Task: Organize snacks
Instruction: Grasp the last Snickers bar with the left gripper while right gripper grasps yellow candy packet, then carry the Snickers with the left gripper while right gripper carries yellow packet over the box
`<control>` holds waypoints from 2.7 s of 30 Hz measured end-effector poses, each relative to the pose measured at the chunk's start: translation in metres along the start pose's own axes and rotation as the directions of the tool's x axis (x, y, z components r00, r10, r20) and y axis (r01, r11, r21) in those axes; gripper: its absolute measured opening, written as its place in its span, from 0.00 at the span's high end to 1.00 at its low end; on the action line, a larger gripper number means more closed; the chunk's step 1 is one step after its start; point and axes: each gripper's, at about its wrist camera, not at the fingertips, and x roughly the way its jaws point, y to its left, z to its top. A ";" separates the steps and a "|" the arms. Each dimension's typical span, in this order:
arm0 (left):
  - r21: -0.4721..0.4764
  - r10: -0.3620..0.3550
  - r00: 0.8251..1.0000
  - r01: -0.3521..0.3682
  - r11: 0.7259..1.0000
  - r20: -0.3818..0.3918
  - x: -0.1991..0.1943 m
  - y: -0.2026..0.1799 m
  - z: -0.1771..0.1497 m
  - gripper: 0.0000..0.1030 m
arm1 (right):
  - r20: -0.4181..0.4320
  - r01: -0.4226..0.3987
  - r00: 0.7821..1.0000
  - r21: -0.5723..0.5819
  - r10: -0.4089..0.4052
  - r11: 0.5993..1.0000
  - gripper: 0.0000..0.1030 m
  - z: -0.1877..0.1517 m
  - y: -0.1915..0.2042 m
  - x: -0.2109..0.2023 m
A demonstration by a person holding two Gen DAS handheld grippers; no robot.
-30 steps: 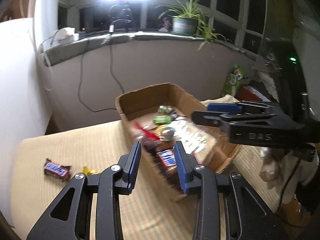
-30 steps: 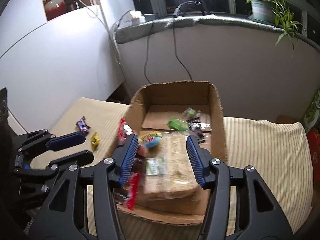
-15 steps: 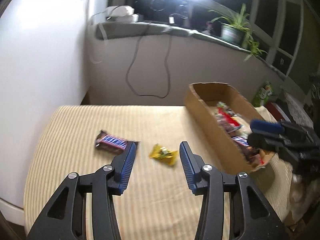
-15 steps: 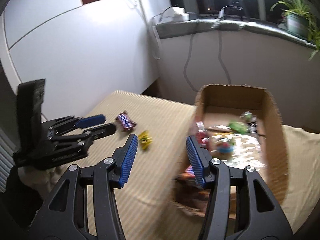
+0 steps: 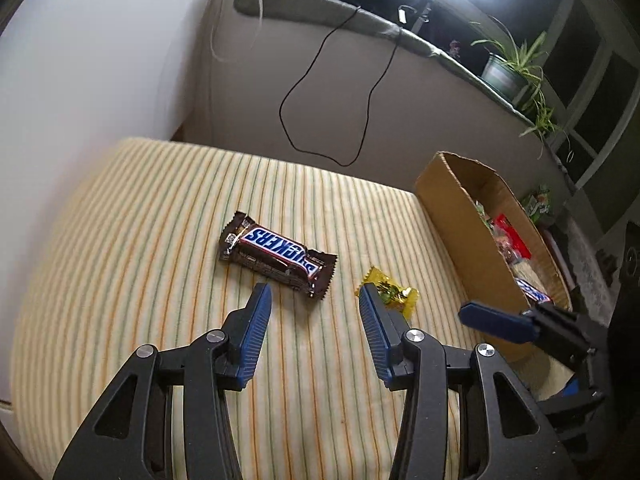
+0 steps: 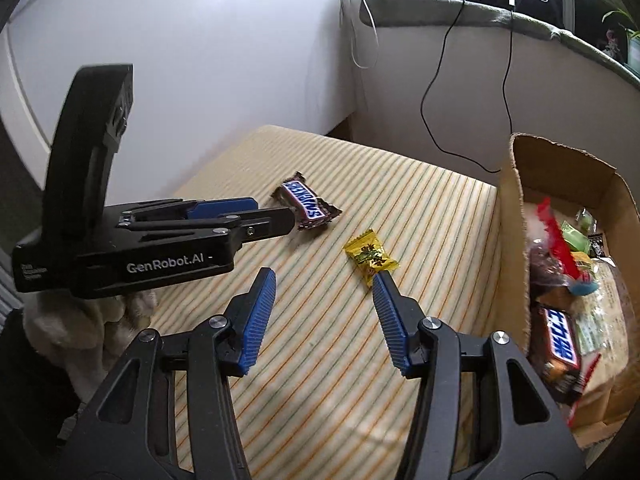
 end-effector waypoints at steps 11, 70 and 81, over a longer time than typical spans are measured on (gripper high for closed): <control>-0.070 -0.023 0.998 0.020 0.997 -0.050 0.032 0.016 0.016 0.47 | -0.046 0.089 0.995 0.005 -0.088 0.996 0.48 0.007 -0.004 0.042; 0.246 0.058 0.988 -0.093 0.965 0.146 -0.017 -0.117 0.030 0.74 | 0.144 0.007 0.989 0.084 -0.020 0.996 0.89 0.005 -0.053 -0.079; 0.314 -0.007 0.993 -0.030 0.949 0.115 0.006 -0.178 0.031 0.74 | 0.157 0.083 0.981 0.182 -0.113 0.980 0.89 -0.016 -0.117 -0.109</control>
